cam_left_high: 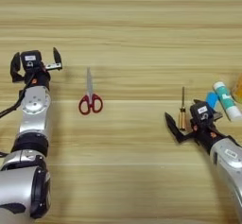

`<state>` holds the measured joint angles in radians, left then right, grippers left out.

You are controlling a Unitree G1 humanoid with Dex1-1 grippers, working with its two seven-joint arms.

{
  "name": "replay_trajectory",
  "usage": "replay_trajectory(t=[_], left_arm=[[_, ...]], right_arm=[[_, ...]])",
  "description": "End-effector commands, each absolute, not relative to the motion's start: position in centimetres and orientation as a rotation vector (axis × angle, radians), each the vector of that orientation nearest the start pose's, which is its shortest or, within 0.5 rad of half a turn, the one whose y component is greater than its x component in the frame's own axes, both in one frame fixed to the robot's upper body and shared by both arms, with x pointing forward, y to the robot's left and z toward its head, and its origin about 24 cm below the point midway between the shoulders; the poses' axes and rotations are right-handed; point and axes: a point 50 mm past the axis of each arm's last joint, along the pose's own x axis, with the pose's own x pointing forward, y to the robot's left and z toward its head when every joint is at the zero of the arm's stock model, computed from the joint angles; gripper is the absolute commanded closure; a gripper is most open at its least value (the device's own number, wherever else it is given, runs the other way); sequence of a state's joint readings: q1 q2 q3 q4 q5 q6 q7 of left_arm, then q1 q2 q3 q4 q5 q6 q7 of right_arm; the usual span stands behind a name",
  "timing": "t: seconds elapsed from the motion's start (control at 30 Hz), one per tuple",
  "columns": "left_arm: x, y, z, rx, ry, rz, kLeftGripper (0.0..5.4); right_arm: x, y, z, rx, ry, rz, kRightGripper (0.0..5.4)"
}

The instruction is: Move the objects on the table

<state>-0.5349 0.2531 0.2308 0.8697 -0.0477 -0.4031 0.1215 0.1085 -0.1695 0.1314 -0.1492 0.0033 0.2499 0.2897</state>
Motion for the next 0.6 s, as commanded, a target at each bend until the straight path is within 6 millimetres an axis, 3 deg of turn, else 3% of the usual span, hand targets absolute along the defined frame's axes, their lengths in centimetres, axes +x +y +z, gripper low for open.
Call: replay_trajectory(t=[0.03,0.4,0.6], left_arm=[[34.0,23.9,6.0,0.089,-0.124,0.305,0.00],[33.9,23.6,6.0,0.086,-0.126,0.301,0.00],[33.9,23.5,5.9,0.086,-0.127,0.300,0.00]], right_arm=[[22.6,-14.0,2.0,-0.095,0.280,0.408,0.02],[22.5,-14.2,0.9,0.008,0.370,0.420,0.02],[22.5,-14.4,0.6,0.027,0.394,0.416,0.70]])
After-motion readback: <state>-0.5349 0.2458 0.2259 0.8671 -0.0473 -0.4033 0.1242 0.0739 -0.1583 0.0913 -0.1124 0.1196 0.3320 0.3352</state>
